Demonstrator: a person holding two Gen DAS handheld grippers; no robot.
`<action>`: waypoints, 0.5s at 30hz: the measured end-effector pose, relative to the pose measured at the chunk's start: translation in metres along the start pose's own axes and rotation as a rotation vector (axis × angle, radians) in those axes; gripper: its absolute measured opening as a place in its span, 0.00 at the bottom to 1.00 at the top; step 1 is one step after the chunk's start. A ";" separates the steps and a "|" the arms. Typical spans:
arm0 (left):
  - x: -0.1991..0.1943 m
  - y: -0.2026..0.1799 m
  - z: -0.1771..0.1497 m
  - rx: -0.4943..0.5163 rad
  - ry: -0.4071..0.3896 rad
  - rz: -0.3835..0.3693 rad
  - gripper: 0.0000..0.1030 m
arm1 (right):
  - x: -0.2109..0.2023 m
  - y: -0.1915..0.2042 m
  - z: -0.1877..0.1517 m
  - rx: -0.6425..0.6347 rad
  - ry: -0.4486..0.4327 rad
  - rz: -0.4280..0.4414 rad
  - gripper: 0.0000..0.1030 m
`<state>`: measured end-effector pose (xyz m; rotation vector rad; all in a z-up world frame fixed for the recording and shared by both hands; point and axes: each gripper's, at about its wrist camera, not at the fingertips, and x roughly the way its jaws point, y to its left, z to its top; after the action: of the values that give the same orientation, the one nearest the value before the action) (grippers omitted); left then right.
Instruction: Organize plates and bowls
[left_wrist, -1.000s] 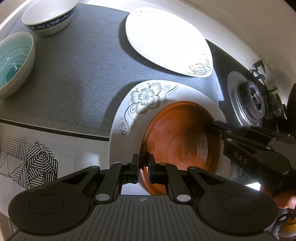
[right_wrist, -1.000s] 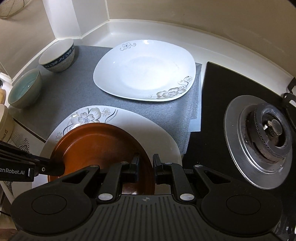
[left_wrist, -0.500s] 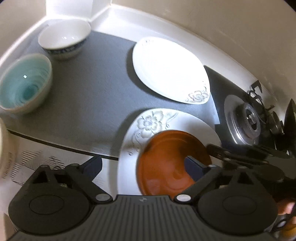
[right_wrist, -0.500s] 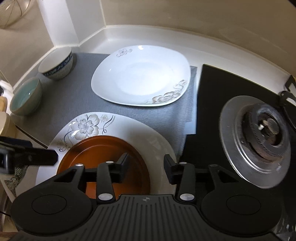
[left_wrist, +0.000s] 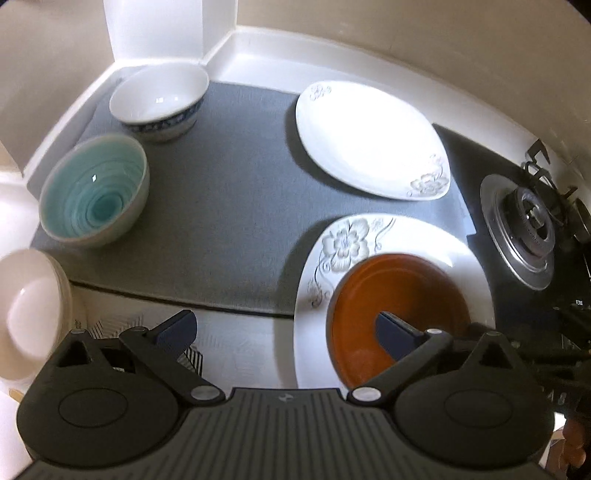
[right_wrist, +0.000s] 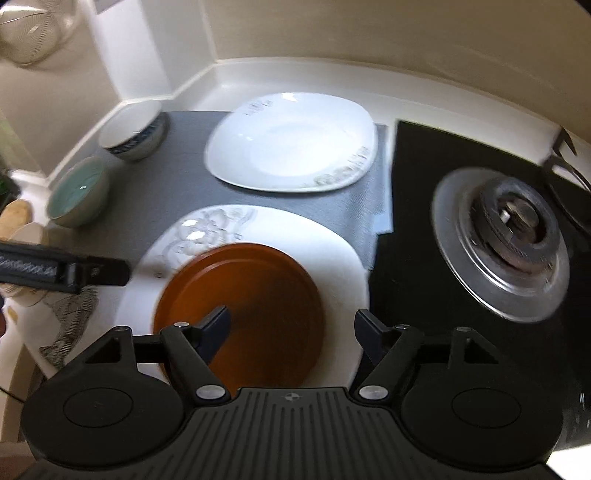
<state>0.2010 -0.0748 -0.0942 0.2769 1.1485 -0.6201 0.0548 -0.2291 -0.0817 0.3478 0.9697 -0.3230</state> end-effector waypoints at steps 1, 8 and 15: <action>0.001 0.001 -0.002 -0.004 0.008 -0.006 1.00 | 0.001 -0.004 -0.001 0.018 0.001 -0.002 0.74; 0.005 0.000 -0.009 0.009 0.033 0.000 1.00 | 0.020 -0.019 -0.008 0.091 0.015 0.006 0.74; 0.000 0.005 -0.010 -0.002 0.027 0.011 1.00 | 0.032 -0.017 -0.009 0.077 0.027 0.005 0.78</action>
<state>0.1966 -0.0659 -0.0987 0.2904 1.1732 -0.6066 0.0579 -0.2438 -0.1153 0.4254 0.9844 -0.3524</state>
